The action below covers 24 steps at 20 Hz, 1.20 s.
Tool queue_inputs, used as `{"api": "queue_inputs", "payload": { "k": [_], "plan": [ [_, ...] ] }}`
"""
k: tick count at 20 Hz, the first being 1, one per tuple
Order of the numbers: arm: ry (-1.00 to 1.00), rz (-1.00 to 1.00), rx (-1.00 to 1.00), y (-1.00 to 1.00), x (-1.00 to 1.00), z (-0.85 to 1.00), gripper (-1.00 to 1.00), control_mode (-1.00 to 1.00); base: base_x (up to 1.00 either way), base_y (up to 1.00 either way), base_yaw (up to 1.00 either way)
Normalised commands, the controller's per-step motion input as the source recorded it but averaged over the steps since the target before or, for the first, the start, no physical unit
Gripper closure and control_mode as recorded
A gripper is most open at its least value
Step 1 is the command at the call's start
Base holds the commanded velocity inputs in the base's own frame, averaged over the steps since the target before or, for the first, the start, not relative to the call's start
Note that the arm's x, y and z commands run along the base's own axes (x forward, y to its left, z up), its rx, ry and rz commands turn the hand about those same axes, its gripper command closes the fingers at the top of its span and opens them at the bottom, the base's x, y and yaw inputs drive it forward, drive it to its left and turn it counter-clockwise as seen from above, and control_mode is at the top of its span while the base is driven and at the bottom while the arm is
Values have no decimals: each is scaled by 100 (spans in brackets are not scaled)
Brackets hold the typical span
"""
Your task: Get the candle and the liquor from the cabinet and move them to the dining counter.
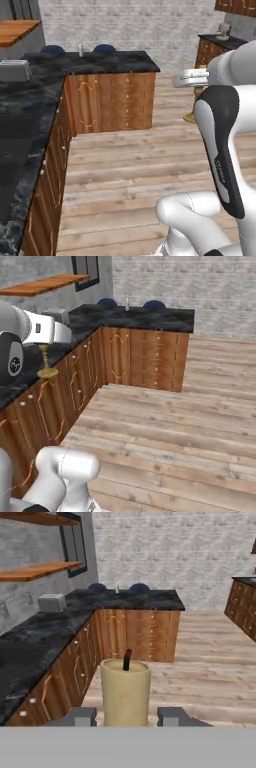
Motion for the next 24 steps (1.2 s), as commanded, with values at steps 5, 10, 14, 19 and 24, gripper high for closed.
{"api": "queue_inputs", "payload": {
  "k": [5, 10, 14, 19, 24],
  "plan": [
    [0, 0, 0, 0, 0, 0, 100, 100, 13, -77, -65],
    [0, 0, 0, 0, 0, 0, 100, 100, 52, -90, -2],
    [0, 0, 0, 0, 0, 0, 100, 100, 97, -94, 7],
    [0, 0, 0, 0, 0, 0, 100, 100, 100, -81, 18],
    [0, 0, 0, 0, 0, 0, 100, 100, 100, -45, 20]
  ]
}}
